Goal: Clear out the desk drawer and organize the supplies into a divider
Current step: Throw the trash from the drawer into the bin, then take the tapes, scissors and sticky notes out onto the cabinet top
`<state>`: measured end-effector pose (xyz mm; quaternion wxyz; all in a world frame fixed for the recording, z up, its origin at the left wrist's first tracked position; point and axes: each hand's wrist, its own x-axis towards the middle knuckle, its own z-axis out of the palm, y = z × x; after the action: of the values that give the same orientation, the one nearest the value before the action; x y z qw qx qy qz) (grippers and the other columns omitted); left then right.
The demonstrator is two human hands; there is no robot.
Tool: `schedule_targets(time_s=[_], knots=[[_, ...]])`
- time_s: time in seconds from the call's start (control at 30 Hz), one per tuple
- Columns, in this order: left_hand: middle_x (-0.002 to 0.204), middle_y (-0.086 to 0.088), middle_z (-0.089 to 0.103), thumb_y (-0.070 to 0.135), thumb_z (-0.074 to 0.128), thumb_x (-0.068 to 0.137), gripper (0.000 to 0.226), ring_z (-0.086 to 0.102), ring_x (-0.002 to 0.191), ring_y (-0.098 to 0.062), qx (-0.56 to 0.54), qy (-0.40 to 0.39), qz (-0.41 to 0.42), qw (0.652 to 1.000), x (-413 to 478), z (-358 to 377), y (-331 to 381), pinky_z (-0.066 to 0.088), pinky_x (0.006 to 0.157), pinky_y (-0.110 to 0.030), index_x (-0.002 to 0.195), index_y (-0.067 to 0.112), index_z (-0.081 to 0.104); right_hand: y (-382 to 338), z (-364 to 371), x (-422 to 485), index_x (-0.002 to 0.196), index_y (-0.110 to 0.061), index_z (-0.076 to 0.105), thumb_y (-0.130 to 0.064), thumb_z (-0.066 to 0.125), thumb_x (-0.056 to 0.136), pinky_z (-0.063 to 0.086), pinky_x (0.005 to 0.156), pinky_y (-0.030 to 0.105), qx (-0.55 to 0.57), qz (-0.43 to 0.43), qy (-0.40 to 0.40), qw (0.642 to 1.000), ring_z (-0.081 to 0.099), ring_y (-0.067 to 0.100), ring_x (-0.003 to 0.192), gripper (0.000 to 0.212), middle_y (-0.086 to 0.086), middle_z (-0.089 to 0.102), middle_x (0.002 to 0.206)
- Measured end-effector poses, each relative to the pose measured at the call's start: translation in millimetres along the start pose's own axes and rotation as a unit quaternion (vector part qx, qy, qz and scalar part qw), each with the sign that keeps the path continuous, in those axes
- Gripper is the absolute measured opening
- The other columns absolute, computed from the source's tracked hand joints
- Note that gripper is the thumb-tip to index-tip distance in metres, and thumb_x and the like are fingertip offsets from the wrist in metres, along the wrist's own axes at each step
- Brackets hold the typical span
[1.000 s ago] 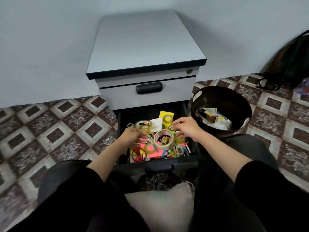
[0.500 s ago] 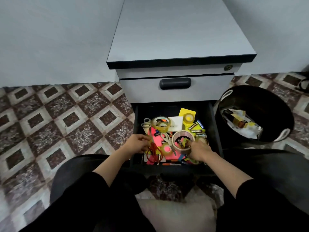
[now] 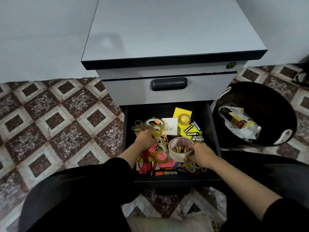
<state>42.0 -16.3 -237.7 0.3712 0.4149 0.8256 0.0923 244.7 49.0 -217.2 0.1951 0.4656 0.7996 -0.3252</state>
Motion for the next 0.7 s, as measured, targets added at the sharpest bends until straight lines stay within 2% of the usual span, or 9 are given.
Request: schedule_targets(time_s=[0.1,0.17,0.23,0.4,0.5,0.57,0.6,0.67,0.7], knots=[[0.110,-0.010,0.064,0.028,0.060,0.087,0.034,0.058,0.104,-0.029,0.032,0.016,-0.006,0.999,2.5,6.2,-2.9,0.046,0.077,-0.032,0.118,0.015,0.055,0.3,-2.1,-3.8,0.085,-0.019,0.065,-0.030,0.071,0.082,0.043,0.071,0.025,0.045,-0.005,0.005,0.999,0.056,0.017,0.087,0.012,0.001,0.056,0.091],[0.104,-0.007,0.065,0.037,0.063,0.085,0.034,0.060,0.097,-0.026,0.043,0.031,-0.014,0.998,0.9,8.1,-7.9,0.047,0.072,-0.031,0.110,0.014,0.060,0.9,-2.5,-6.1,0.067,-0.025,0.056,-0.027,0.071,0.082,0.041,0.069,0.024,0.068,-0.007,0.014,0.998,0.055,0.018,0.085,0.021,-0.001,0.055,0.085],[0.099,-0.005,0.067,0.044,0.066,0.082,0.037,0.061,0.092,-0.024,0.044,0.041,-0.019,0.998,-4.3,6.1,-12.5,0.049,0.070,-0.031,0.103,0.015,0.063,1.2,-3.9,-8.1,0.062,-0.026,0.052,-0.026,0.071,0.082,0.040,0.068,0.025,0.089,-0.007,0.019,0.996,0.055,0.018,0.083,0.028,-0.001,0.056,0.081],[0.097,-0.010,0.069,0.030,0.069,0.083,0.026,0.063,0.094,-0.026,-0.014,0.098,0.011,0.995,-32.4,-21.8,-14.0,0.047,0.074,-0.029,0.100,0.011,0.067,-3.6,-15.4,-19.1,0.067,-0.017,0.059,-0.022,0.070,0.083,0.040,0.065,0.024,0.156,-0.015,0.043,0.987,0.053,0.012,0.072,0.020,-0.008,0.054,0.069],[0.084,-0.009,0.068,0.027,0.070,0.082,0.019,0.065,0.081,-0.024,-0.047,0.129,0.057,0.989,-57.9,-49.9,-9.0,0.050,0.072,-0.031,0.093,0.012,0.065,-10.3,-28.1,-30.7,0.085,-0.008,0.068,-0.023,0.072,0.082,0.039,0.067,0.023,0.175,-0.036,0.087,0.980,0.054,0.010,0.074,0.016,-0.010,0.057,0.072],[0.073,-0.003,0.065,0.027,0.070,0.082,0.016,0.063,0.071,-0.020,-0.054,0.150,0.089,0.983,-76.0,-68.9,-5.1,0.050,0.065,-0.030,0.090,0.015,0.064,-16.3,-37.7,-40.0,0.092,-0.006,0.069,-0.024,0.073,0.080,0.038,0.058,0.017,0.195,-0.058,0.115,0.972,0.054,0.005,0.064,0.022,-0.003,0.059,0.076],[0.069,0.001,0.063,0.027,0.070,0.082,0.014,0.061,0.067,-0.016,-0.052,0.162,0.104,0.980,-84.9,-77.1,-2.6,0.048,0.060,-0.023,0.089,0.016,0.063,-20.0,-42.6,-45.7,0.093,-0.006,0.069,-0.023,0.074,0.080,0.037,0.054,0.014,0.208,-0.072,0.128,0.967,0.054,0.001,0.059,0.022,-0.001,0.059,0.078],[0.065,0.011,0.057,0.026,0.069,0.083,0.012,0.055,0.062,-0.006,-0.051,0.191,0.133,0.971,-103.8,-95.1,3.5,0.038,0.052,-0.009,0.089,0.017,0.063,-29.3,-55.8,-59.4,0.094,-0.009,0.070,-0.021,0.075,0.078,0.035,0.057,0.013,0.220,-0.107,0.160,0.956,0.056,-0.001,0.072,0.021,-0.001,0.062,0.088],[0.065,0.012,0.057,0.025,0.069,0.084,0.010,0.053,0.061,-0.002,-0.056,0.201,0.144,0.967,-110.8,-102.4,6.1,0.037,0.051,-0.007,0.089,0.017,0.063,-33.2,-62.8,-65.2,0.094,-0.011,0.071,-0.021,0.075,0.078,0.035,0.060,0.013,0.226,-0.123,0.173,0.951,0.055,0.004,0.081,0.019,-0.002,0.063,0.091]])
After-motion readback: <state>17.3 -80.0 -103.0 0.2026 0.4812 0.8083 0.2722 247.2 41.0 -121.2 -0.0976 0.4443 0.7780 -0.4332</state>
